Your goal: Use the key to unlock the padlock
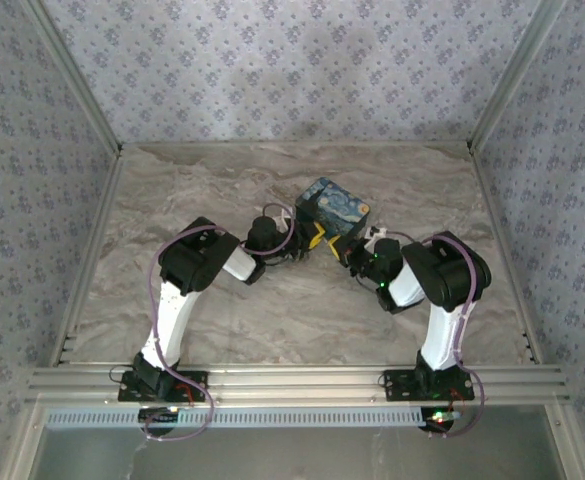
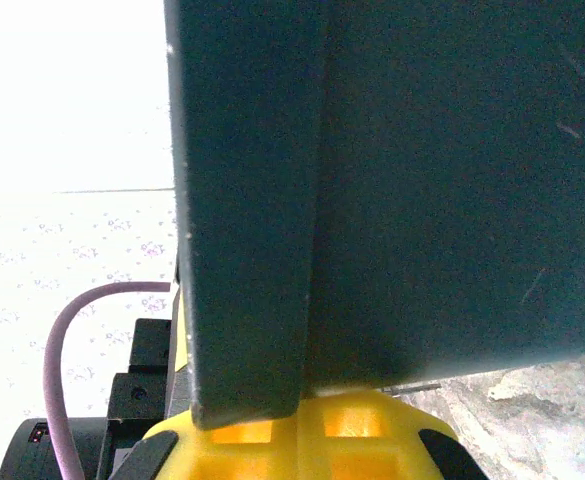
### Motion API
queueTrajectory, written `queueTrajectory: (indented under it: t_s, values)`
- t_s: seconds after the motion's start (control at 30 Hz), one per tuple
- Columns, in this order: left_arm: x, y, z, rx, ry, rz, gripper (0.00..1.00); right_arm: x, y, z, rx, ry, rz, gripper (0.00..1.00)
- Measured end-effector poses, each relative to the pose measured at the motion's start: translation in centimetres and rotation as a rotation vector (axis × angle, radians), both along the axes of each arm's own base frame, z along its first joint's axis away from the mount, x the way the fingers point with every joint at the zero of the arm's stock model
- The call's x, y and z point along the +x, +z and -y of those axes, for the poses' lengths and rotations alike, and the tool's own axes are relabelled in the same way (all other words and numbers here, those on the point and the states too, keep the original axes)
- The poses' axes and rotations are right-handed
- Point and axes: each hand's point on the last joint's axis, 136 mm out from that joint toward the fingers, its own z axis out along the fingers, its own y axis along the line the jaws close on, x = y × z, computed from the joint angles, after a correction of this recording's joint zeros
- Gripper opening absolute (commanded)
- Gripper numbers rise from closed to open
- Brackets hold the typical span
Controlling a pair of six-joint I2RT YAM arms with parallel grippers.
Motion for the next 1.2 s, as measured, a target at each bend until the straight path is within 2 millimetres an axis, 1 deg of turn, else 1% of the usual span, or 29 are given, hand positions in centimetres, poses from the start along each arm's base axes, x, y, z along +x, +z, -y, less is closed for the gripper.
queueTrajectory:
  t_s: [0.23,0.47,0.67,0.73,0.87,1.07,1.2]
  values:
    - [-0.1,-0.5,-0.1,0.006,0.0,-0.009,0.13,0.1,-0.9,-0.3,-0.014,-0.006,-0.012,0.0]
    - [-0.1,-0.4,-0.1,0.001,0.0,-0.007,0.13,0.6,-0.5,-0.5,-0.008,-0.005,0.0,0.0]
    - [0.2,-0.4,-0.2,0.002,0.015,-0.006,0.13,0.8,-0.7,-0.6,-0.009,-0.004,-0.001,0.0]
    - [0.2,-0.5,-0.3,0.003,0.018,-0.006,0.1,0.9,-0.7,-0.7,-0.008,-0.005,-0.001,0.0]
    - [0.5,-0.5,-0.4,0.005,0.031,-0.005,0.07,1.3,-0.7,-1.0,0.003,-0.001,-0.006,0.0]
    - [1.5,-0.5,-1.2,0.006,0.067,-0.003,0.0,2.4,-0.7,-1.7,0.052,0.006,-0.036,0.0]
    - [1.5,-0.5,-1.3,0.007,0.069,-0.003,0.0,2.4,-0.9,-1.7,0.051,0.008,-0.047,0.0]
